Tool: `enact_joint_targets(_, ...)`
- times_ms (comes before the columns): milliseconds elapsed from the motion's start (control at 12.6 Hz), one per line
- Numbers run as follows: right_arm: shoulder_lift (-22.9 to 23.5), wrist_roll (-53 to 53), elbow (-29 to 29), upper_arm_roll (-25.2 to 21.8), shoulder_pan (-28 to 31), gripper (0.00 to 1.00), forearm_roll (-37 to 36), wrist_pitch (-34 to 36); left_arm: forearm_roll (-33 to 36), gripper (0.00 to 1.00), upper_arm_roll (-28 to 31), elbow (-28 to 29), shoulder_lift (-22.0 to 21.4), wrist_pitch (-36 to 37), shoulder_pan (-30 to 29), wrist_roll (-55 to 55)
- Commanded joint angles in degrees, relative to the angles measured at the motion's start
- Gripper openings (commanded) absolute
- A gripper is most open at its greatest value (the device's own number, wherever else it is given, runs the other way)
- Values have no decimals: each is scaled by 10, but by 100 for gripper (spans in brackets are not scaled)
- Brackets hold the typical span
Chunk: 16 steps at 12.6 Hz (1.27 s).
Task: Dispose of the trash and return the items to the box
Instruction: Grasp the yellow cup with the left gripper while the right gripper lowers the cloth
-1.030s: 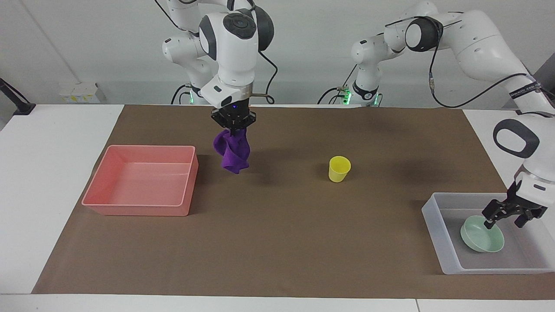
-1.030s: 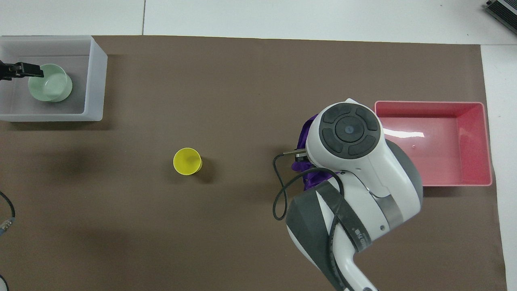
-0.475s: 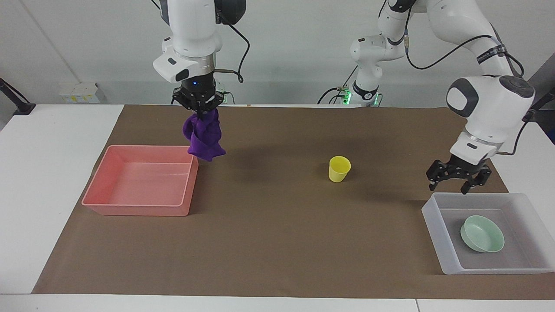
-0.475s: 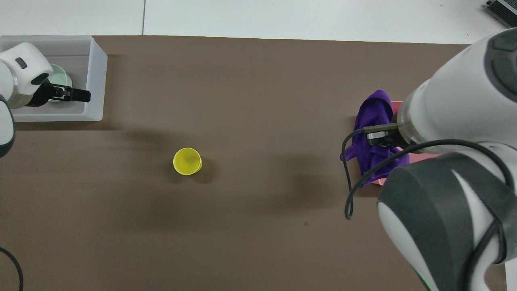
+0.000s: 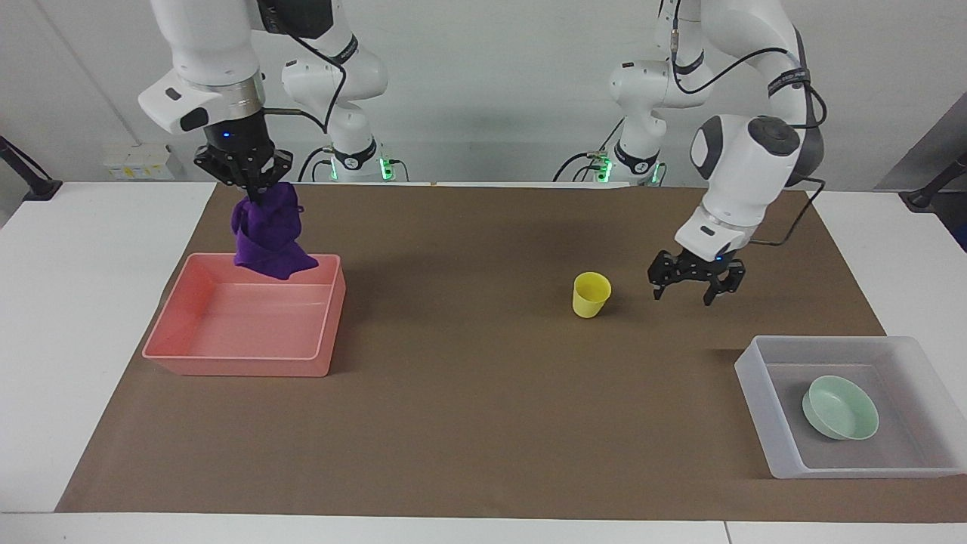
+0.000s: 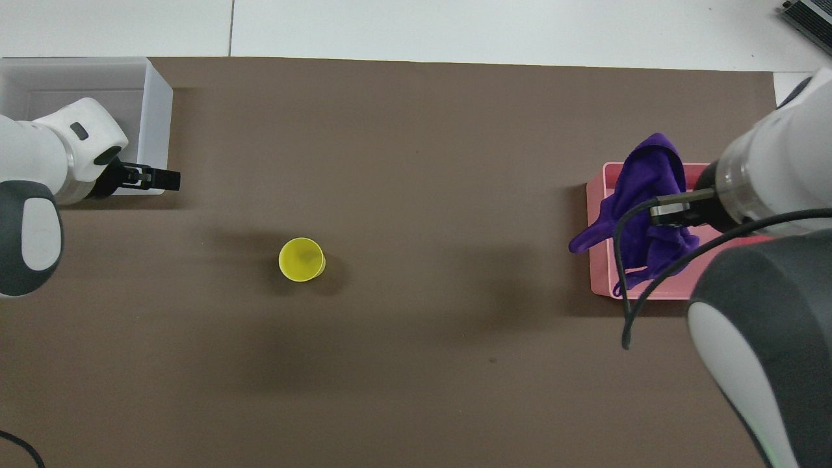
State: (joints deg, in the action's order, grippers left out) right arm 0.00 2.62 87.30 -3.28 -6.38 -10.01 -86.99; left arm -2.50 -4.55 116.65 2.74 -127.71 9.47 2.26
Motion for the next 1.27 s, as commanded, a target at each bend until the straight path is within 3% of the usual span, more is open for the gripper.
enact_joint_targets(0,-34,50,77,9,62,0,2,-61,-5,100,9,59,-24,-35,55,47)
enact_joint_targets(238,-76,57,203,8,102,0,3,-189,-5,100,9,109,-24,-83,73,56)
enact_joint_targets(475,-63,53,229,8,112,0,3,-251,-5,100,9,153,-21,-151,84,56)
enact_joint_targets(634,-41,52,238,8,119,0,7,-284,-5,74,9,175,-18,-182,85,57)
enact_joint_targets(713,-33,50,256,8,120,0,24,-315,-5,36,9,176,-14,-187,84,58)
enact_joint_targets(792,-23,42,278,8,120,0,35,-350,-5,6,9,176,-11,-188,85,58)
enact_joint_targets(871,-14,27,298,8,119,0,36,-382,-5,0,9,176,-10,-188,89,57)
enact_joint_targets(1188,30,-16,331,8,117,0,52,-432,-5,0,9,148,-6,-169,89,54)
